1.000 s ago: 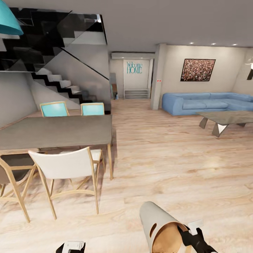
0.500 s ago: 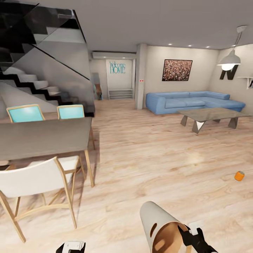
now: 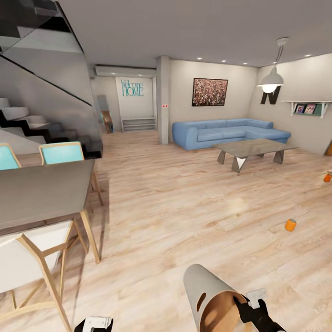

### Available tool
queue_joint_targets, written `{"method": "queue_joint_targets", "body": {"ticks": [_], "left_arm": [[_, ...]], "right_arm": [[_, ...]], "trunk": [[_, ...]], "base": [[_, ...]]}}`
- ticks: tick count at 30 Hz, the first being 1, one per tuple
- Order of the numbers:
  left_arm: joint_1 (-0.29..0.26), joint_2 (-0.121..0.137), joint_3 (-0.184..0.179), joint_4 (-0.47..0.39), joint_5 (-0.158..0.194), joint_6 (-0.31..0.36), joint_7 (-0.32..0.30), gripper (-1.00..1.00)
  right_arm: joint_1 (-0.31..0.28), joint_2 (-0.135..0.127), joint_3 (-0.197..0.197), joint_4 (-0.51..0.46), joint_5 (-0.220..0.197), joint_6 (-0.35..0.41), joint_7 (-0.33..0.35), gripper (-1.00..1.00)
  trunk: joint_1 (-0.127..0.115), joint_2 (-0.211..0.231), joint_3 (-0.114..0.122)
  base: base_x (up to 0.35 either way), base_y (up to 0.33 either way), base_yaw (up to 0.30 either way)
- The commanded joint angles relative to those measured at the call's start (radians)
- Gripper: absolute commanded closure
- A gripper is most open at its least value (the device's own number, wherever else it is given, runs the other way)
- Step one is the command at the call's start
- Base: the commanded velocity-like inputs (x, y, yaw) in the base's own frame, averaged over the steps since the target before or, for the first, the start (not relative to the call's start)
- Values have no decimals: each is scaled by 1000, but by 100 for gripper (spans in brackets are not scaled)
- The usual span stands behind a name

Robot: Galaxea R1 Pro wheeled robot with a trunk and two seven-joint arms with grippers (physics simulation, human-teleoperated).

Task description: Put the three can of soda from the living room inside the tash can in the kitchen.

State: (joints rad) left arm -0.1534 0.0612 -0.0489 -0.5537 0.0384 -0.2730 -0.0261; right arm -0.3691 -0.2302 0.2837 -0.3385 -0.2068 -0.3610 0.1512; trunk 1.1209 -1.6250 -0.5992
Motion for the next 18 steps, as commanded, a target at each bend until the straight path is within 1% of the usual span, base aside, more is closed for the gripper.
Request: {"method": "queue_joint_targets", "body": {"ticks": [1,9,13,18], "left_arm": [[0,0,-1,0,0,0,0,-100],[0,0,-3,0,0,0,0,-100],[0,0,-3,0,0,-1,0,-100],[1,0,-3,0,1,-9,0,-100]], "right_arm": [[-1,0,-5,-2,0,0,1,100],[-1,0,-5,-2,0,-1,1,100],[-1,0,-3,-2,1,-1,1,100],[-1,1,-3,-2,1,-1,0,100]], "trunk": [[0,0,0],[0,0,0],[0,0,0],[0,0,0]], "base": [[257,-172,-252],[237,-196,-234],[136,-139,-82],[34,-34,-20]]}}
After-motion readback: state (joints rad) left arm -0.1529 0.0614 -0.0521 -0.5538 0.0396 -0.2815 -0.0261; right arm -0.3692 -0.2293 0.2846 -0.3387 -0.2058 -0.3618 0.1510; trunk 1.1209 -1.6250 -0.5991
